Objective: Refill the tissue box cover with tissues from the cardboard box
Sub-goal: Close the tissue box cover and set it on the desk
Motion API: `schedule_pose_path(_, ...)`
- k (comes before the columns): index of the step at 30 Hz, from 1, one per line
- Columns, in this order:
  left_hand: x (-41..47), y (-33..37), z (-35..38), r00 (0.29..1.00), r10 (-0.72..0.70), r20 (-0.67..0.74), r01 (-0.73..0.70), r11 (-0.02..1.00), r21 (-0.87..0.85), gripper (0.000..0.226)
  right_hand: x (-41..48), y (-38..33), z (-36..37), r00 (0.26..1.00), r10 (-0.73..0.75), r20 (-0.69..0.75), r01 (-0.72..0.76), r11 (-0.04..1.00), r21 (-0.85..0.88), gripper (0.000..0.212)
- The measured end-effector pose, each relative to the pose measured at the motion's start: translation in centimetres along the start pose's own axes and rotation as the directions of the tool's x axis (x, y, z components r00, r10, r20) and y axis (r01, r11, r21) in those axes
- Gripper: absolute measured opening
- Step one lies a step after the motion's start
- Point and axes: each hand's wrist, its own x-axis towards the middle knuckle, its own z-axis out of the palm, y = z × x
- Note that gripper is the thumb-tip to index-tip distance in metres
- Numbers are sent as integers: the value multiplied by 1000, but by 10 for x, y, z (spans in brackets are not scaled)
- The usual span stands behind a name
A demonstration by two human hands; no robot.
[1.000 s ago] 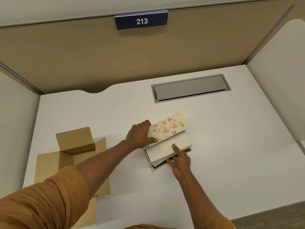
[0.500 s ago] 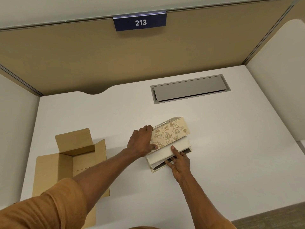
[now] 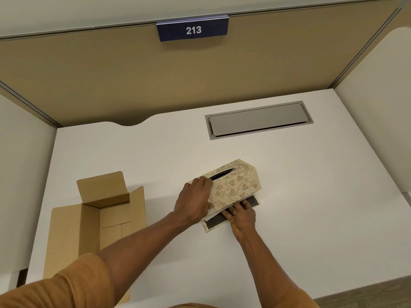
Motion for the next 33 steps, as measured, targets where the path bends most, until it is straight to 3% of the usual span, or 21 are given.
schedule_pose_path(6, -1, 3, 1, 1000, -21, 10, 21, 1000, 13, 71, 0, 4, 0, 999, -42, -27, 41, 999, -20, 44)
schedule_pose_path(14, -7, 8, 2, 999, 15, 40, -19, 996, 90, 70, -5, 6, -12, 989, -120, -84, 106, 982, -159, 33)
schedule_pose_path(22, -30, 25, 18, 988, 111, 103, -132, 965, 227, 57, -4, 1, -39, 982, -4, -188, -3, 999, -39, 45)
schedule_pose_path(33, -47, 27, 45, 963, 171, 207, -236, 907, 350, 75, -4, -5, -54, 974, -36, -225, 15, 995, -98, 25)
